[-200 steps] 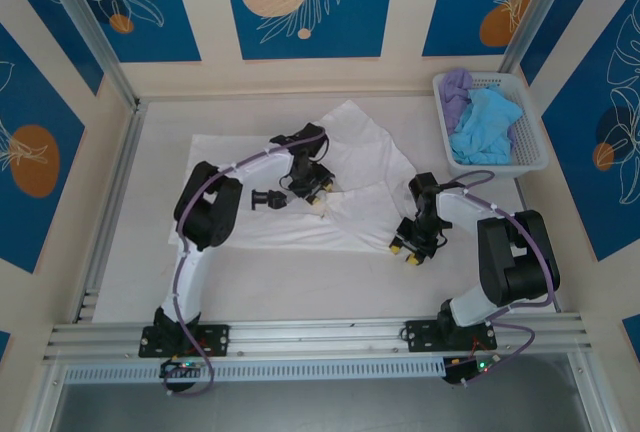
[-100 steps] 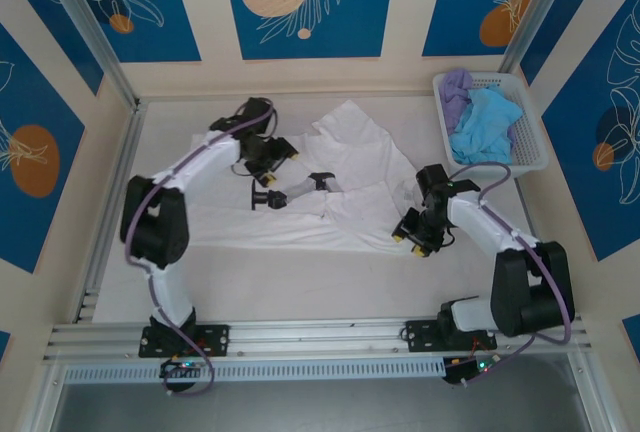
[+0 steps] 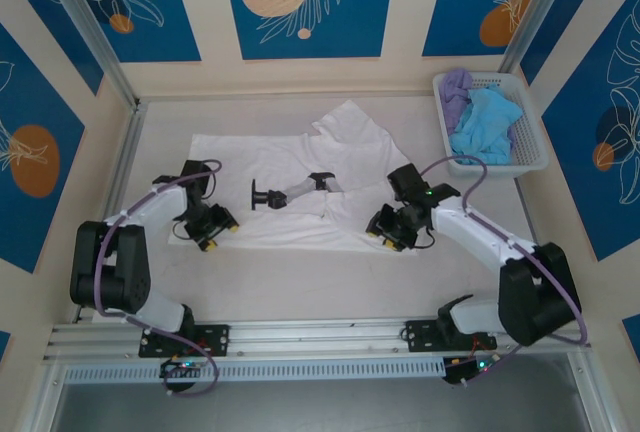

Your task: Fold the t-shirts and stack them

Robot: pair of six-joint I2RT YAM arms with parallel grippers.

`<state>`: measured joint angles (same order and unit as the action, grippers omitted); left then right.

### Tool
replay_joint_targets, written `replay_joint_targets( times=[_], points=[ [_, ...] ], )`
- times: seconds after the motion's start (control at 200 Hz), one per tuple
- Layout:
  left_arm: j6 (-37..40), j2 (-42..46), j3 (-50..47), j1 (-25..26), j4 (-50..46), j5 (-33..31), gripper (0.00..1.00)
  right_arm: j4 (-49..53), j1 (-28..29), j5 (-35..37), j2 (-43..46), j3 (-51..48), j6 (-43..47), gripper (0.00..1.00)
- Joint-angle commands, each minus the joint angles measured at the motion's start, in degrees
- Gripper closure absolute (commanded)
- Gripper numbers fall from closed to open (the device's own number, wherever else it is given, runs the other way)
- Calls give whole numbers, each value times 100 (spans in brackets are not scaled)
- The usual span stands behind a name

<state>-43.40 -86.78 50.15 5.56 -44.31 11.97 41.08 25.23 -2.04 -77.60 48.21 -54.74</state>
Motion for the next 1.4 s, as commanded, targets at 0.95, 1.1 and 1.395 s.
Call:
replay_joint_targets(
  times=[0.95,1.1,1.395],
  points=[
    [-628,1483,-1449,-583,-732,-749,42,286,1267,260,-1107,-476,-955,62],
    [-678,1980,-1088,-587,-1030,-817,38,407,1310,331,-781,-541,-896,58],
    [69,1685,1171,-584,-1586,-1153,22,723,1100,613,-64,277,-141,44]
  ],
)
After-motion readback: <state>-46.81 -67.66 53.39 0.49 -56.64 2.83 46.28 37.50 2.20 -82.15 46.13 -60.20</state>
